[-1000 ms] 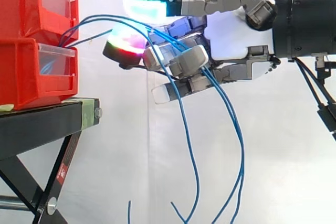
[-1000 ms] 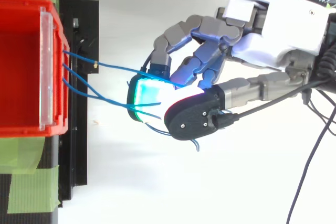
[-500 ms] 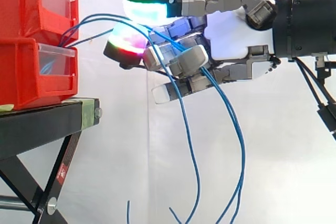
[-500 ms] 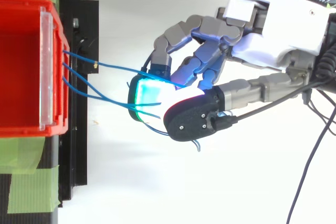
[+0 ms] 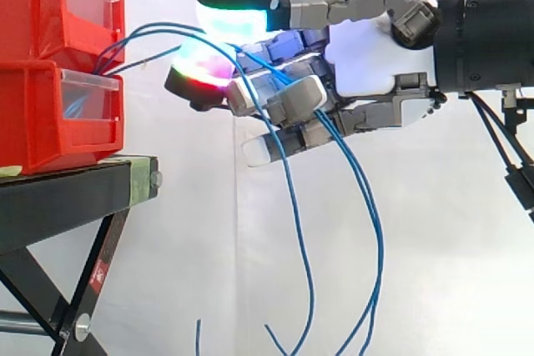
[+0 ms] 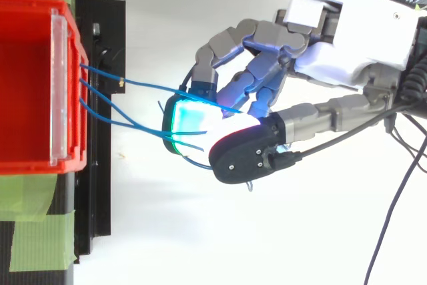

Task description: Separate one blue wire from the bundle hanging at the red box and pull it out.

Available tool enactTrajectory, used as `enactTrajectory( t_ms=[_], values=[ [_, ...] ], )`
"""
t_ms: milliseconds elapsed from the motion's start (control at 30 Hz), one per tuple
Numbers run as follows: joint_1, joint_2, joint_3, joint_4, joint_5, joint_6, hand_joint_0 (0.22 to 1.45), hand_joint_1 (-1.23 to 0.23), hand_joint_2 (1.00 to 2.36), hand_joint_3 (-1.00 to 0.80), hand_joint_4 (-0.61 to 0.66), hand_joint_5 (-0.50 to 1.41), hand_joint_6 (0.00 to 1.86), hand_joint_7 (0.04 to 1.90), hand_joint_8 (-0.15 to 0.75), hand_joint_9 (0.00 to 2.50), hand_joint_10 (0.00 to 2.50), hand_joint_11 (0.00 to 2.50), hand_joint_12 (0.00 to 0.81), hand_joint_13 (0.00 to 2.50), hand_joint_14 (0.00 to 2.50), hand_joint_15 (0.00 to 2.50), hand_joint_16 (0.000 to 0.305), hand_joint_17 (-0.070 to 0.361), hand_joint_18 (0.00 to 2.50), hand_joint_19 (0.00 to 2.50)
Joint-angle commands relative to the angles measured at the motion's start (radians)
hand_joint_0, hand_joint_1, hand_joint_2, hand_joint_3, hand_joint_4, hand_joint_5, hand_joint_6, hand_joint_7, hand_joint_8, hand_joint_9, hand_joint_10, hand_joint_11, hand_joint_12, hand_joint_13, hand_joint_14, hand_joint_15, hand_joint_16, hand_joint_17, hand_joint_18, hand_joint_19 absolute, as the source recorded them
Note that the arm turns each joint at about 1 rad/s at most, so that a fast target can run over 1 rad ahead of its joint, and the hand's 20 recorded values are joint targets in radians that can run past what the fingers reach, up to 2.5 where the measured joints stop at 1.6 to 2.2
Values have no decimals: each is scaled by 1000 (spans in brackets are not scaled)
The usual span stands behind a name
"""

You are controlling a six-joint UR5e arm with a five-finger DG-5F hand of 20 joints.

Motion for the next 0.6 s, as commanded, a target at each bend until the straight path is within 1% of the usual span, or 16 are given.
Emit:
enactTrajectory(
  t_ms=[0,200,467,567],
  values=[
    [0,0,0,-4,0,0,682,-888,1021,-156,240,-235,922,912,360,889,14,1175,399,1383,22,1242,60,135,770,508],
    [0,0,0,-4,0,0,682,-905,1022,-125,249,-241,919,917,356,843,16,1176,405,1368,22,1242,60,136,760,504],
    [0,0,0,-4,0,0,679,-917,1021,-146,257,-249,908,932,355,803,17,1172,404,1347,22,1237,61,137,749,491],
    [0,0,0,-4,0,0,670,-944,1021,-175,259,-253,902,934,355,779,16,1170,400,1337,22,1235,62,139,741,484]
  ],
)
